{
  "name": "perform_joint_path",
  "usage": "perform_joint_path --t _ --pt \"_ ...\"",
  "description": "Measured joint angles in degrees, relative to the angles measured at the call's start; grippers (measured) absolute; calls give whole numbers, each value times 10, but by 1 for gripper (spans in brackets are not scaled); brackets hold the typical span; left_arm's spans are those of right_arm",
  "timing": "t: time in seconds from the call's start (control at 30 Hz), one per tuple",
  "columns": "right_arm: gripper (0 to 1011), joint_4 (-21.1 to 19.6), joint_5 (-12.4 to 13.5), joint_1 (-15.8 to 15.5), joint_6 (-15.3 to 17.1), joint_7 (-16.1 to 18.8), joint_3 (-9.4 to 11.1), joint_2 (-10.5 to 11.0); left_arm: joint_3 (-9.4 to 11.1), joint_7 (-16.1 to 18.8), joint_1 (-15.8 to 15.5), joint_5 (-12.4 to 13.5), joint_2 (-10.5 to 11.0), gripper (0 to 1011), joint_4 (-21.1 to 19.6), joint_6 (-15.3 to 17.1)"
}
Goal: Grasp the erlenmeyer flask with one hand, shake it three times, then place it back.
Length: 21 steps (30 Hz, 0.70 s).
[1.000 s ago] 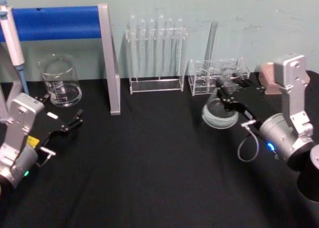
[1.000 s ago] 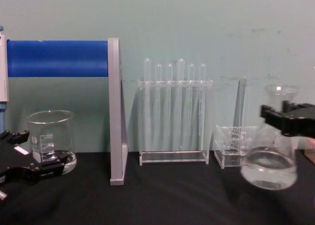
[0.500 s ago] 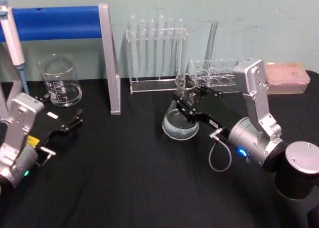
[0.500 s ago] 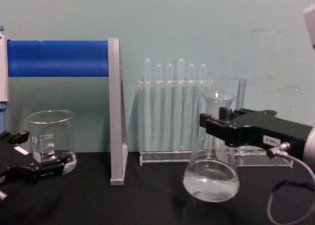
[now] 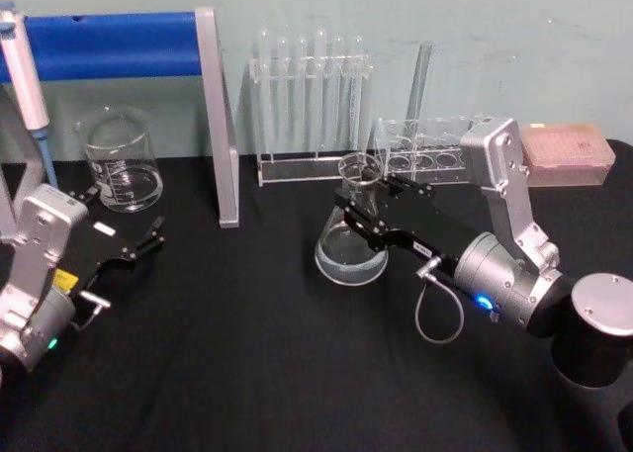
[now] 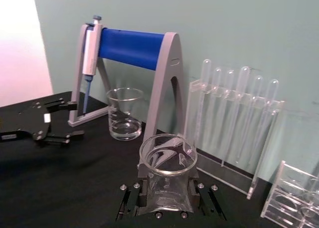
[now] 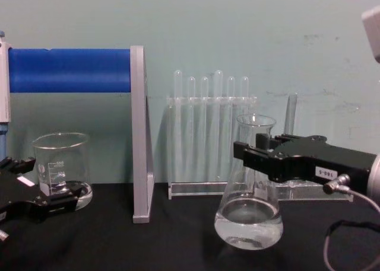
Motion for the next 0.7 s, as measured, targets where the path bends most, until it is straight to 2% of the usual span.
perform_joint_path --t 0.4,0.7 --pt "456 23 44 17 -30 83 -19 41 0 0 0 0 0 1001 0 0" --pt "456 28 58 18 -49 113 -32 65 0 0 0 0 0 1001 0 0"
